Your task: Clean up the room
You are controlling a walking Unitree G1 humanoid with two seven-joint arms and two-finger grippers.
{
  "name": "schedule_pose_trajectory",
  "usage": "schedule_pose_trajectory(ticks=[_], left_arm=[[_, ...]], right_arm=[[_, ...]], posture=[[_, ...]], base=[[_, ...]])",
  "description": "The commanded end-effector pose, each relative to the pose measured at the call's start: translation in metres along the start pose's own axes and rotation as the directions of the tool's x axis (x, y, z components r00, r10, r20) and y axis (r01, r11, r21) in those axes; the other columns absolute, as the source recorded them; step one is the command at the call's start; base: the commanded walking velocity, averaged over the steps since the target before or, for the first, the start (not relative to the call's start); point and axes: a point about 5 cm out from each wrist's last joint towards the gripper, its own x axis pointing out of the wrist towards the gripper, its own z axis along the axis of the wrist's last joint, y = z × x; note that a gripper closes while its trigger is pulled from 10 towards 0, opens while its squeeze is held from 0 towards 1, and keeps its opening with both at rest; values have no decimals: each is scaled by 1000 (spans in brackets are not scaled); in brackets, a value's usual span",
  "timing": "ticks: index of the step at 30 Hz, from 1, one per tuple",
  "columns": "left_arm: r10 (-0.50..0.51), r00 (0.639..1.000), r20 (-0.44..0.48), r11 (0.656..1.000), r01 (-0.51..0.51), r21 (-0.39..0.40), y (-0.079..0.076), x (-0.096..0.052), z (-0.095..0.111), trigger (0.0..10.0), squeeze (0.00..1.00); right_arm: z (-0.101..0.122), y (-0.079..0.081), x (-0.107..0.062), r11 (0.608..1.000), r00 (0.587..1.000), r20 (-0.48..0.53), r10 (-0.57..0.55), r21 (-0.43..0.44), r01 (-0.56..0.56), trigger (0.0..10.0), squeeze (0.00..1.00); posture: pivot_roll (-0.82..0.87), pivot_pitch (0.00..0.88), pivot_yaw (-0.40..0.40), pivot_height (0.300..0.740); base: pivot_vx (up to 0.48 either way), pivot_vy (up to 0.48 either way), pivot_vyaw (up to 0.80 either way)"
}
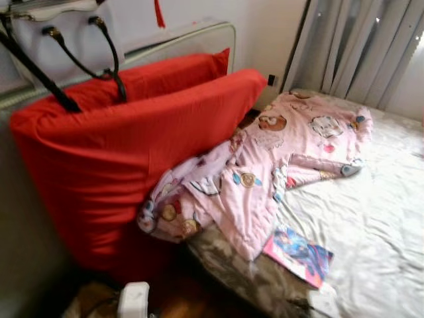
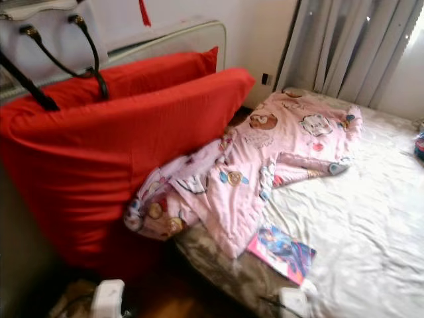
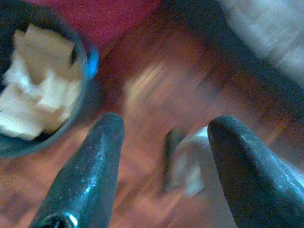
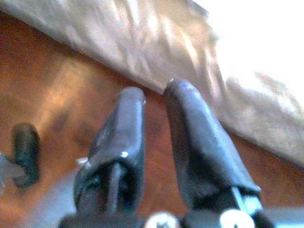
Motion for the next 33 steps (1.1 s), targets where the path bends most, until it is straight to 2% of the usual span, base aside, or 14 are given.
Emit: schedule_pose_trajectory(ticks=[1,16,27,33], left_arm=[[-64,994,84,996,69,-62,-10,7,36,10000,0],[-68,991,113,993,79,-93,-11,7,38,10000,0],[-68,992,108,996,74,-53,-11,7,39,10000,0],[-70,992,105,995,76,-59,-11,7,39,10000,0]], right_arm=[[60,-3,11,983,996,81,29,181,-43,10000,0],[64,-3,11,980,991,129,24,191,-49,10000,0],[64,-4,11,983,992,123,14,181,-36,10000,0],[64,-5,11,986,994,111,15,161,-33,10000,0]], posture=[[26,0,-23,740],[28,0,-24,740],[24,0,-30,740],[23,0,-30,740]], base=[[0,0,0],[0,0,0],[0,0,0],[0,0,0]])
